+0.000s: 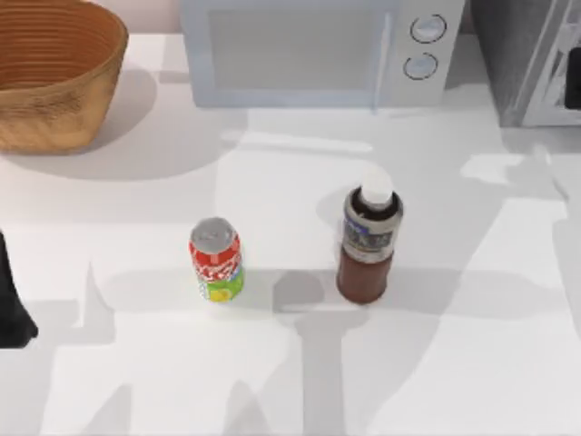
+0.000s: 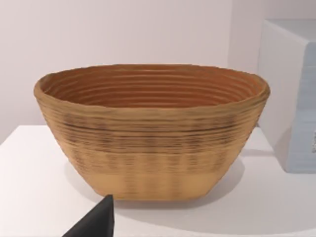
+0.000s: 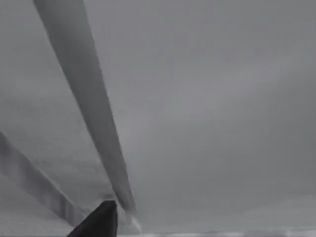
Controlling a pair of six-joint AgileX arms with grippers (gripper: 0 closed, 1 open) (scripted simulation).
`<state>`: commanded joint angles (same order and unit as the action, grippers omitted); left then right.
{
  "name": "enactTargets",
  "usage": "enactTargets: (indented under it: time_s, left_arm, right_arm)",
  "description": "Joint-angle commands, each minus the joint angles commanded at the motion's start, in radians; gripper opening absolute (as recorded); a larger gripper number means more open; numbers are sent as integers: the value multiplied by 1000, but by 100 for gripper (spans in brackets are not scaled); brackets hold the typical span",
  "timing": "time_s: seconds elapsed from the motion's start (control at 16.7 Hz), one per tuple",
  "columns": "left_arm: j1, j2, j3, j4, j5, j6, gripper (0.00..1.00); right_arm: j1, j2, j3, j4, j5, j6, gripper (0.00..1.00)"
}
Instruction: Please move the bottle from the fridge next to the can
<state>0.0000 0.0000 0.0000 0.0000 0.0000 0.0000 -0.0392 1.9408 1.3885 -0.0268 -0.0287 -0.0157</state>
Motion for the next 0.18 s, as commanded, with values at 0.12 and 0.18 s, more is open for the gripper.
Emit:
enactTargets:
  time_s: [0.12,0.18]
  left_arm:
    - [0,0,0,0,0,0,100]
    - [0,0,0,0,0,0,100]
  right_arm:
    - [0,37,47,-10,1,1,100]
    - [0,43,54,-11,1,1,100]
